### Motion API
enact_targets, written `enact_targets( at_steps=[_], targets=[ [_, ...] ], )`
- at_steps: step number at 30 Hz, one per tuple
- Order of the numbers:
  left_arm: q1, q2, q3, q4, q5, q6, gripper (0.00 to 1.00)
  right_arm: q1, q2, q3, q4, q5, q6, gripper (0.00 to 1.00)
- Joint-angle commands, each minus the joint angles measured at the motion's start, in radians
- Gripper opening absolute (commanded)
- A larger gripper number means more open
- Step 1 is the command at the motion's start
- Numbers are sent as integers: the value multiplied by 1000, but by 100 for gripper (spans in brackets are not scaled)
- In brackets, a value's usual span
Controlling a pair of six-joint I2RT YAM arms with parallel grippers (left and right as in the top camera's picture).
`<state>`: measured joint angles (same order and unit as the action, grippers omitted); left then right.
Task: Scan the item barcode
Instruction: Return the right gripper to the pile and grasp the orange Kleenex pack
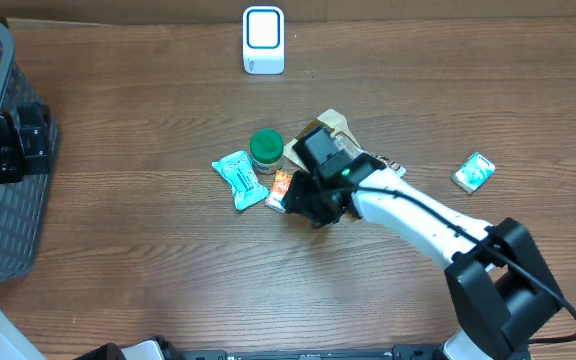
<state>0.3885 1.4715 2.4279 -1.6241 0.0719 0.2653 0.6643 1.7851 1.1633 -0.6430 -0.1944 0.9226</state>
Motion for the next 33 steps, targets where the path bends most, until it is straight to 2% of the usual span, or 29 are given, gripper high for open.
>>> enact_targets(
  at_steps=[1, 5, 13, 25, 29, 33],
  targets=[
    [4, 1, 2, 4, 6, 16, 100, 26, -8, -28, 60, 113, 108, 44],
    [4, 1, 2, 4, 6, 16, 99, 30, -2, -74, 159, 121, 129, 41],
    [4, 1, 2, 4, 6, 16, 100, 30, 13, -119, 229, 123, 129, 33],
    [4, 1, 2, 4, 6, 16, 100, 31, 78, -119, 276, 105, 129, 31],
    [4, 1, 2, 4, 6, 16, 100, 31, 106, -119, 283, 98, 129, 22],
    [4, 1, 2, 4, 6, 16, 100, 31, 106, -119, 283, 70, 97, 4]
  ],
)
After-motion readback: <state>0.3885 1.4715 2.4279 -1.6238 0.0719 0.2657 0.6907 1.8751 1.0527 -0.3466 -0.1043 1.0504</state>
